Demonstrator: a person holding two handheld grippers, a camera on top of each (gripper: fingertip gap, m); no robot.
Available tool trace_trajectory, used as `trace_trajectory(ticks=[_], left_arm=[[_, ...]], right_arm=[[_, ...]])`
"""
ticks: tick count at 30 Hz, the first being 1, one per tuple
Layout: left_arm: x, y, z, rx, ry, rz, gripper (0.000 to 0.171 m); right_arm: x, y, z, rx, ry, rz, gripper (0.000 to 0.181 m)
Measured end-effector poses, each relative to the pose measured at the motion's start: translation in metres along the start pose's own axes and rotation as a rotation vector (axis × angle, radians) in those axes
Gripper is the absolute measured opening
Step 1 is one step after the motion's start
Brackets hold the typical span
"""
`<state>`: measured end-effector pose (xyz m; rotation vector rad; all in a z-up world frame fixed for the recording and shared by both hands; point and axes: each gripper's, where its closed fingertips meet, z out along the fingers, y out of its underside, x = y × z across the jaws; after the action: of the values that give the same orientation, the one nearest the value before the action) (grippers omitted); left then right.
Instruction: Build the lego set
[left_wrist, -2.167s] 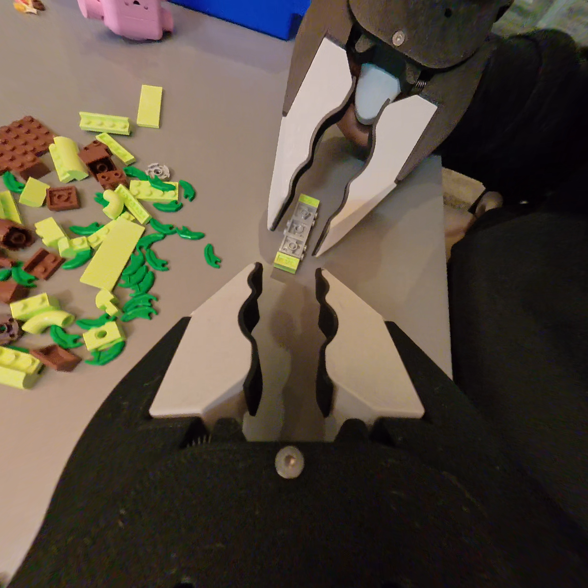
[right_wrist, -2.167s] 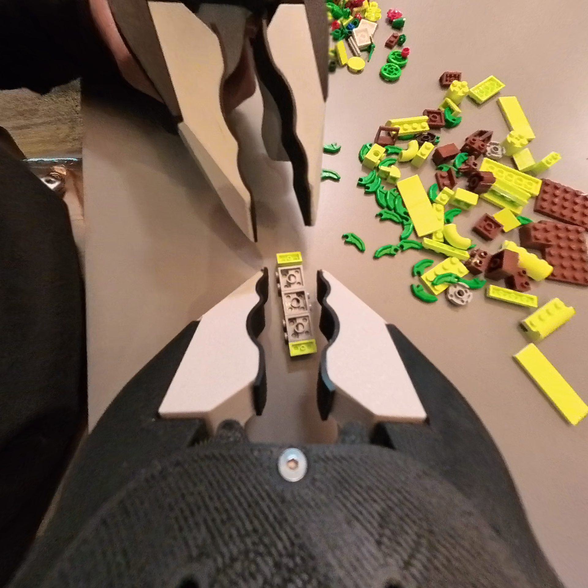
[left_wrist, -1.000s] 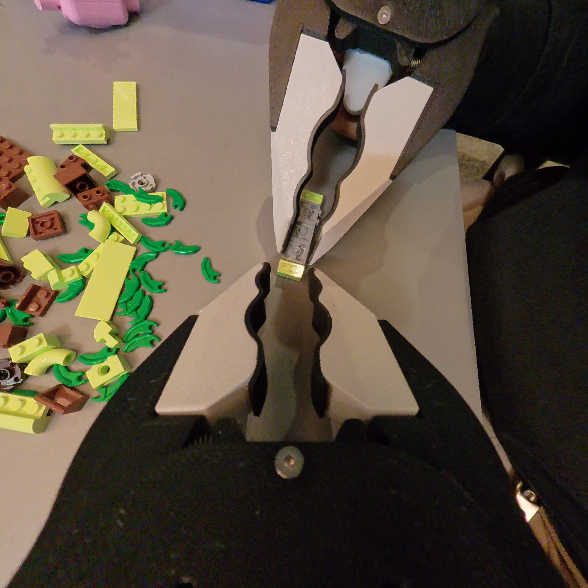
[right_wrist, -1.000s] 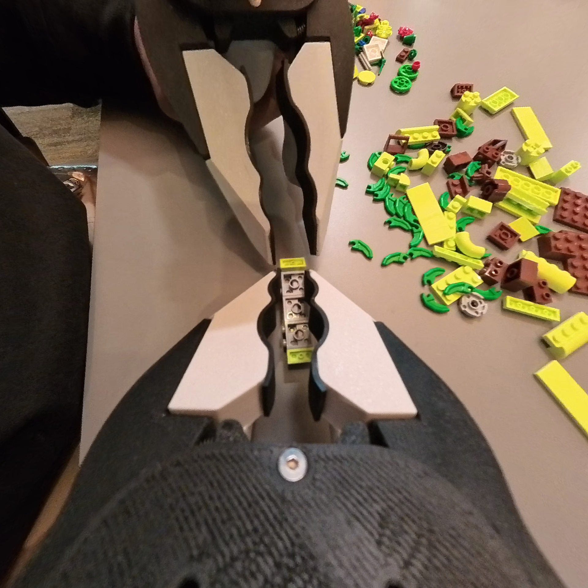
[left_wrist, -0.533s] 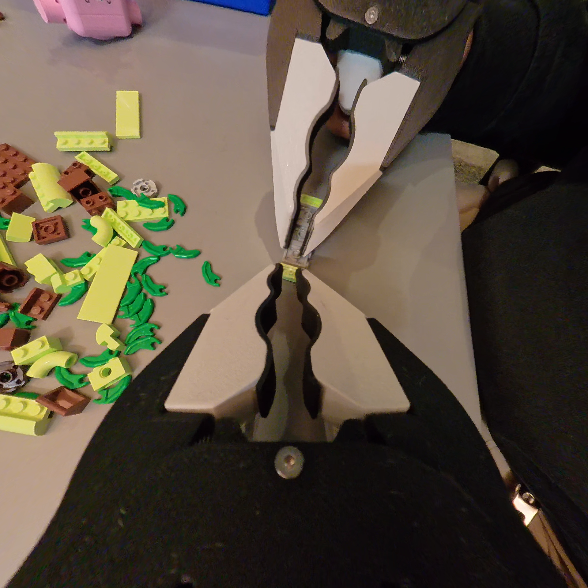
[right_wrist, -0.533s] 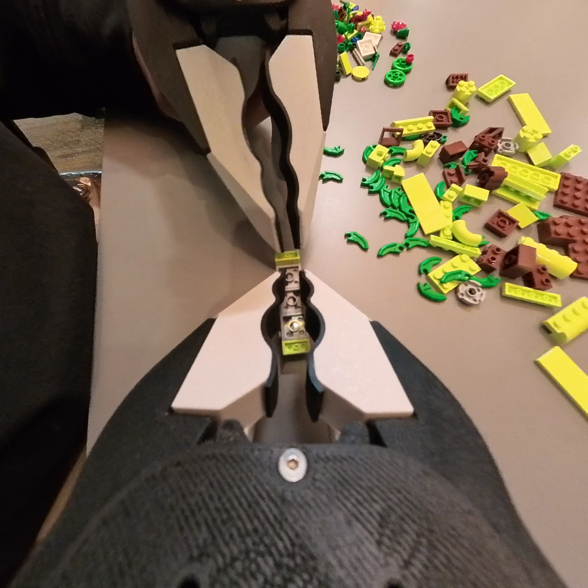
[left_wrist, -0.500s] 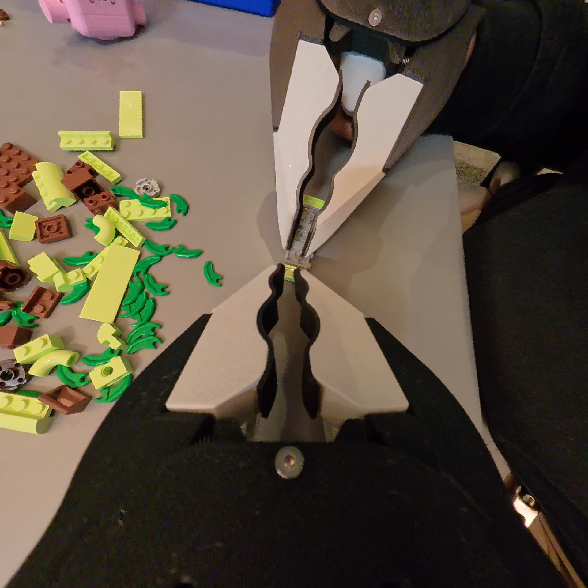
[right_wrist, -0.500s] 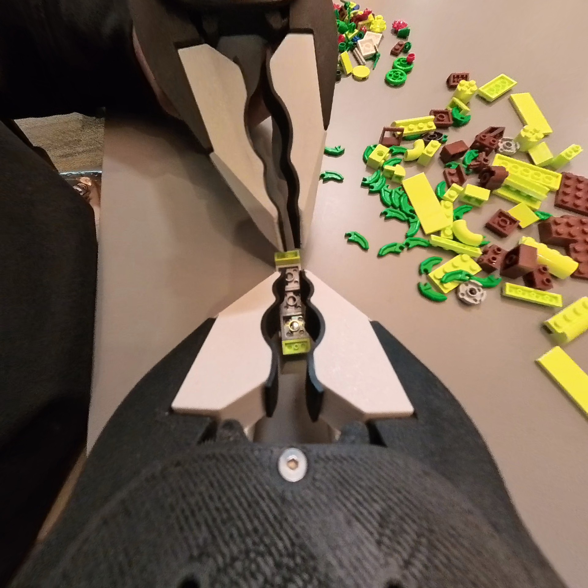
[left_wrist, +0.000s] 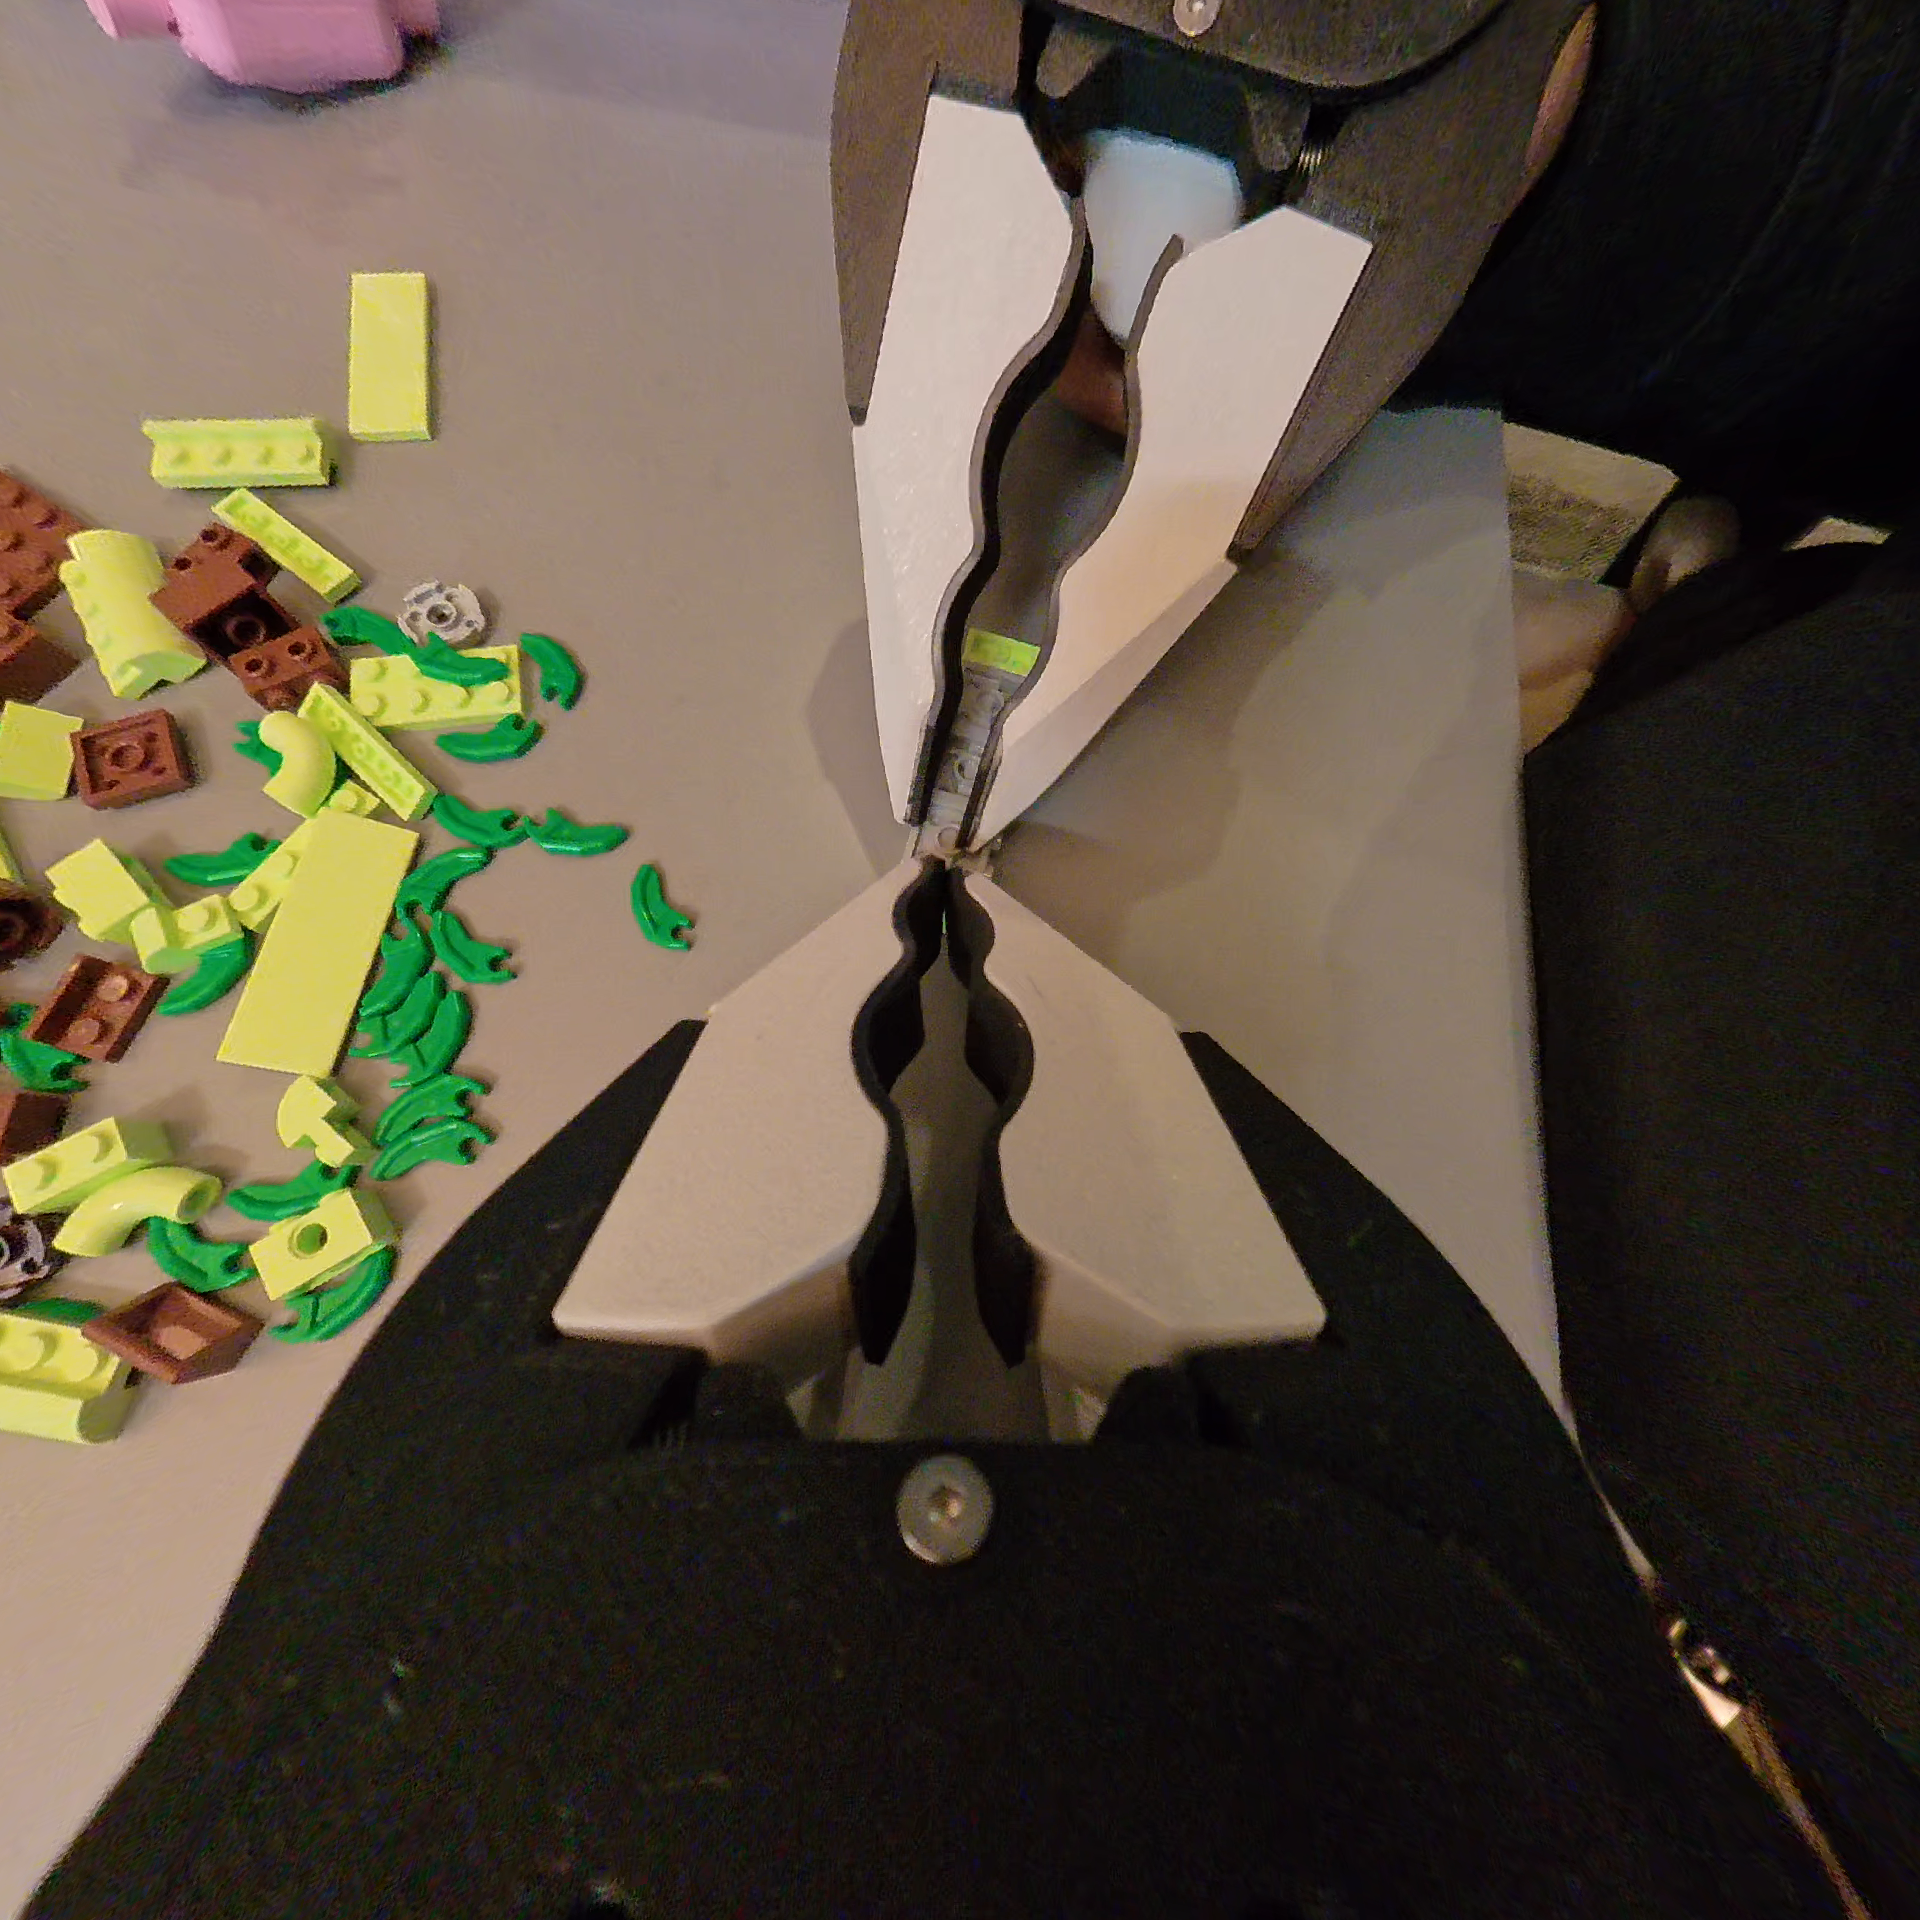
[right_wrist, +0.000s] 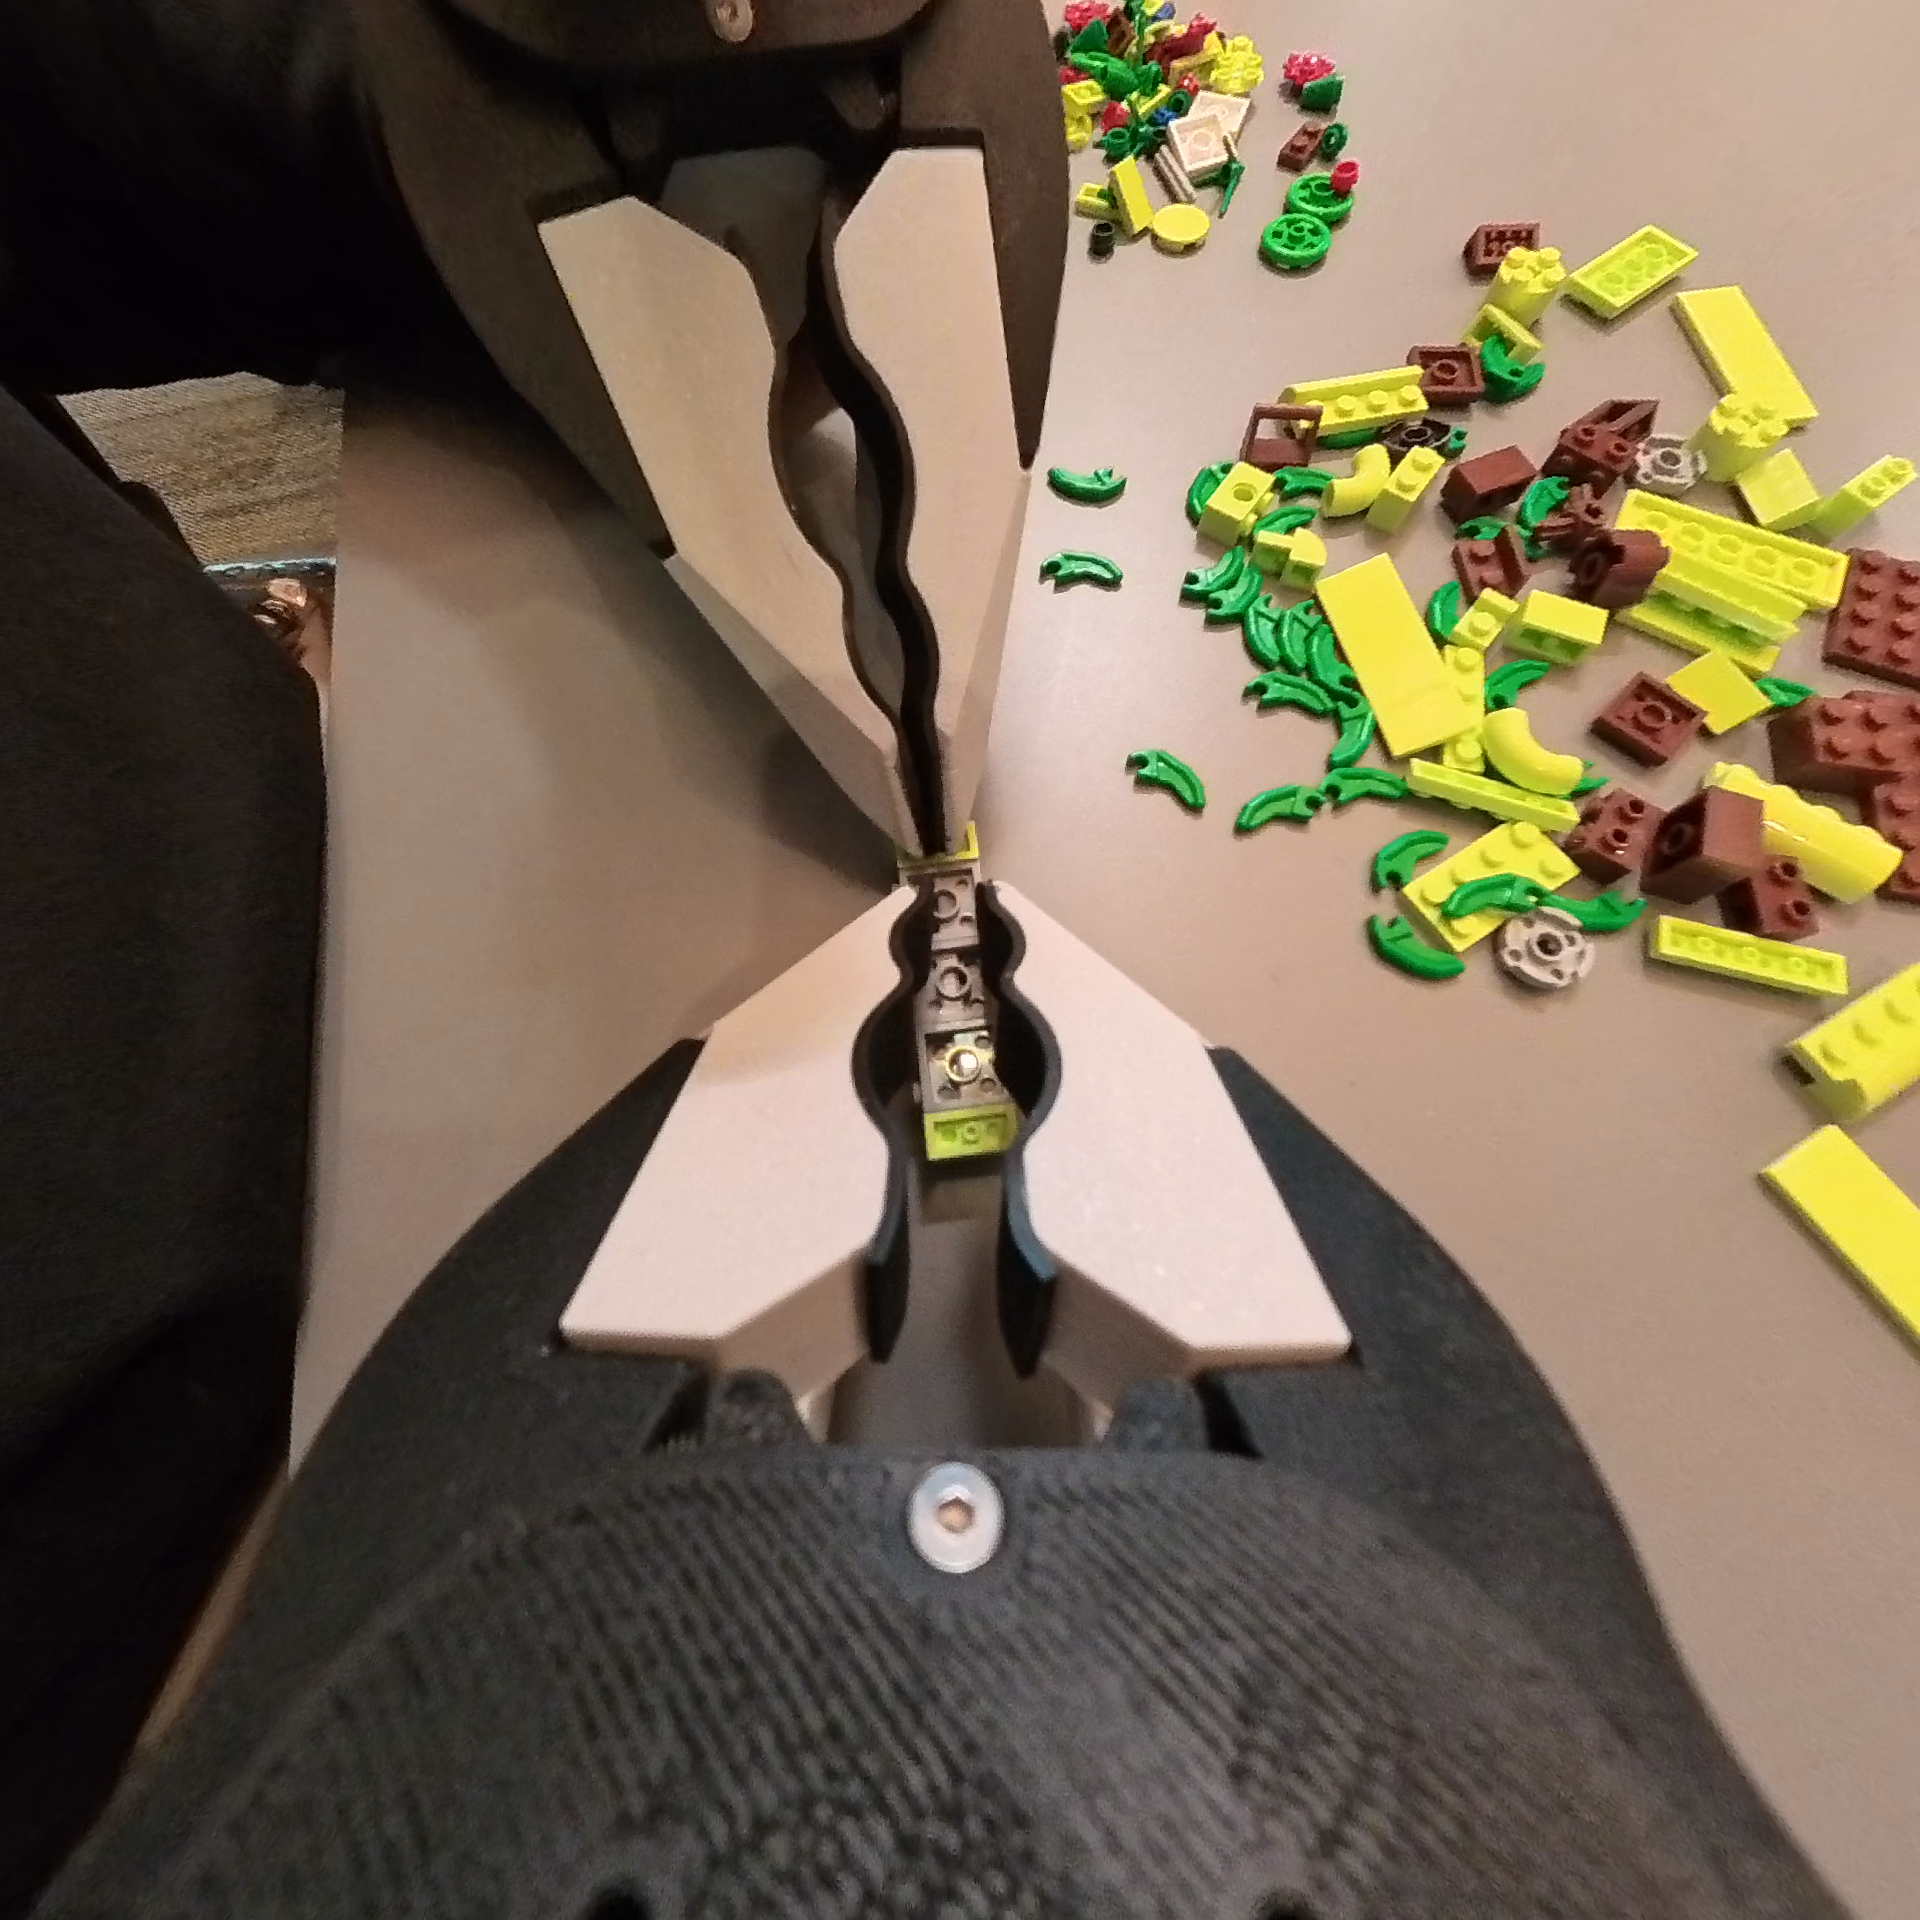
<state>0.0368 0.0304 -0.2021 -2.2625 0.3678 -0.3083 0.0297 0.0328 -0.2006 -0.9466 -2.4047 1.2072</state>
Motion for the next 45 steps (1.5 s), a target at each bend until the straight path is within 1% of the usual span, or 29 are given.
trace_trajectory(ticks=[3, 10, 12, 20, 28, 29, 31, 33, 35, 37, 41, 45], left_arm=[[-0.001, 0.000, 0.000, -0.013, -0.008, -0.007, 0.000], [-0.001, 0.003, 0.000, -0.039, 0.021, -0.088, 0.001], [-0.001, 0.004, 0.001, -0.043, 0.014, -0.076, 0.001], [-0.001, 0.008, 0.001, -0.015, 0.034, -0.090, 0.004], [-0.001, 0.007, 0.001, -0.009, 0.045, -0.113, 0.004], [-0.001, 0.006, 0.000, -0.003, 0.053, -0.121, 0.003], [0.000, 0.004, -0.003, 0.018, 0.082, -0.153, 0.002], [-0.002, -0.001, -0.009, 0.075, 0.105, -0.196, 0.015], [-0.003, -0.007, -0.016, 0.138, 0.102, -0.208, 0.017], [-0.003, -0.009, -0.020, 0.160, 0.096, -0.201, 0.020], [0.004, 0.001, -0.011, 0.069, 0.090, -0.163, 0.028], [0.003, 0.009, -0.003, -0.003, 0.030, -0.117, 0.030]], right_arm=[[0.000, 0.000, 0.000, 0.000, 0.000, 0.000, 0.006], [0.000, 0.000, 0.000, 0.000, 0.004, -0.005, 0.006], [0.000, 0.000, 0.000, 0.000, 0.005, -0.006, 0.006], [0.000, 0.000, 0.000, 0.000, 0.005, -0.007, 0.006], [0.000, 0.000, 0.000, 0.003, 0.021, -0.014, 0.006], [0.001, -0.001, 0.000, 0.005, 0.027, -0.015, 0.007], [0.000, -0.003, -0.003, 0.024, 0.035, -0.016, 0.015], [0.003, -0.009, -0.011, 0.083, 0.044, 0.007, 0.021], [0.007, -0.014, -0.023, 0.147, 0.036, 0.054, 0.026], [0.012, -0.010, -0.031, 0.168, 0.023, 0.076, 0.029], [0.006, 0.013, -0.034, 0.061, -0.039, 0.068, 0.030], [0.005, 0.024, -0.029, -0.008, -0.033, 0.057, 0.030]])
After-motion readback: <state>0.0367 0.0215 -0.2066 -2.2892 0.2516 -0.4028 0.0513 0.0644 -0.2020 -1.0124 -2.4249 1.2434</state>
